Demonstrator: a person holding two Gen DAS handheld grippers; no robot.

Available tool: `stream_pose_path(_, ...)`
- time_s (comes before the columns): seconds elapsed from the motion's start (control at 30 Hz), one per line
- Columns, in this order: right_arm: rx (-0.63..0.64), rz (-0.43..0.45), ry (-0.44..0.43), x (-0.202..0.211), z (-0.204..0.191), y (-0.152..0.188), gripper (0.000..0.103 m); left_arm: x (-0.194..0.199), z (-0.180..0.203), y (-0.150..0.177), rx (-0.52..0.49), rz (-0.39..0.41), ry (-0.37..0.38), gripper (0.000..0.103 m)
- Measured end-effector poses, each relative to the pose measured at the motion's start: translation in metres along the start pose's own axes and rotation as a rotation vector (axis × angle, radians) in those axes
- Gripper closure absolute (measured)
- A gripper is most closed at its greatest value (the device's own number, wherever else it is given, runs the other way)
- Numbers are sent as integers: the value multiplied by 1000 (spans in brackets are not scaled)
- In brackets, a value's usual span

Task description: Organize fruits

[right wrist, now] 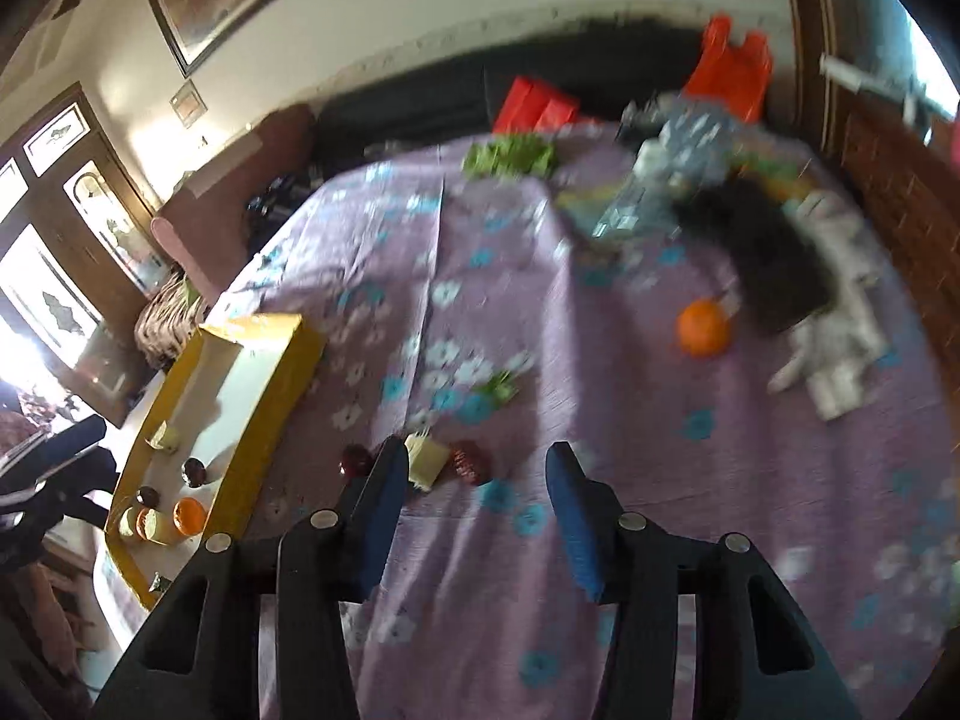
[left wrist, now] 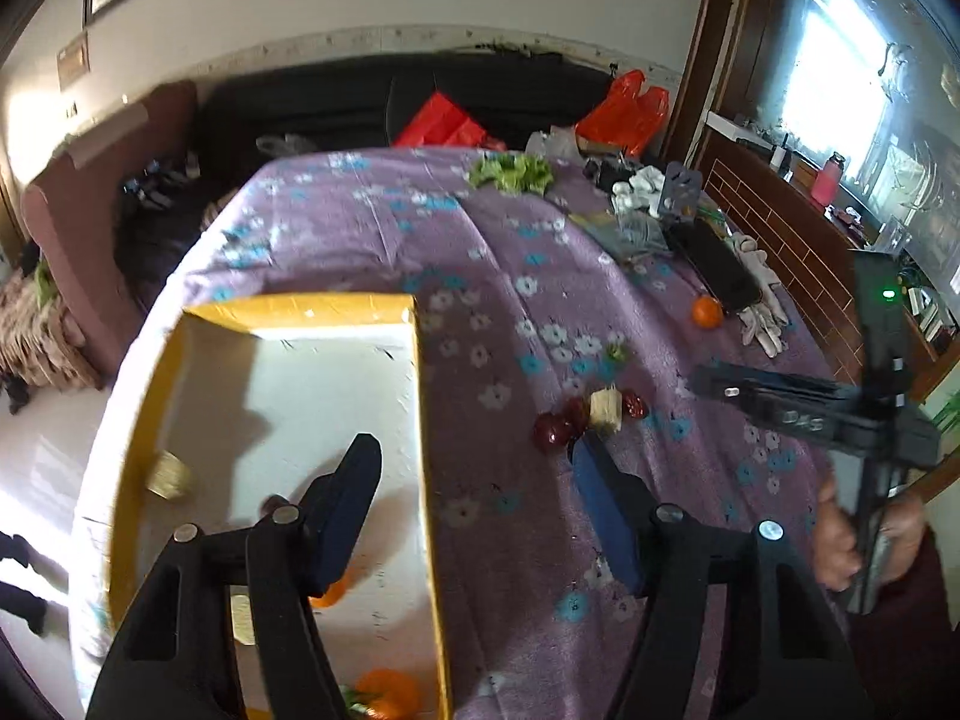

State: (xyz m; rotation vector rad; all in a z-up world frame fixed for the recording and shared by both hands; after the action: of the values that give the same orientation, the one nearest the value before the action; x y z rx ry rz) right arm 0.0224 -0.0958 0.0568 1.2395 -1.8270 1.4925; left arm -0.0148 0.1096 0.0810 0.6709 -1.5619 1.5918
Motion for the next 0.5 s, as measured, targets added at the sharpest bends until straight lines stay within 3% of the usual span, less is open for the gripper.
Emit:
stream_pose_path(0.17, 6, -83, -40, -53, -21, 1, 51, -17, -8, 3, 25, -18, -13, 37)
stream_pose_path(0.3, 29, -112, -24, -83, -27, 1, 51, -20, -10, 2, 24, -5, -11, 37)
stream_pose_path(0.5, 151, -84, 145, -96, -42, -3, 52, -29, -9, 8, 30, -26, -14, 37)
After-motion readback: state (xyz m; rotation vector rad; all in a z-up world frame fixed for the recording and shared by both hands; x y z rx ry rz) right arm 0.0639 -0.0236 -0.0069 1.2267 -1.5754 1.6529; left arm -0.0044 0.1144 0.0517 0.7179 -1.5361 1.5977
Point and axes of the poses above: each gripper's, at about its wrist camera, not at the fingertips, and x roughly against the way its jaws point, z to its right, y to its underside, the point moved 7 cm from there along -x, roughly the way its jaws point, and after that the axes turned 5 degrees about -z, right-handed, at the moved point
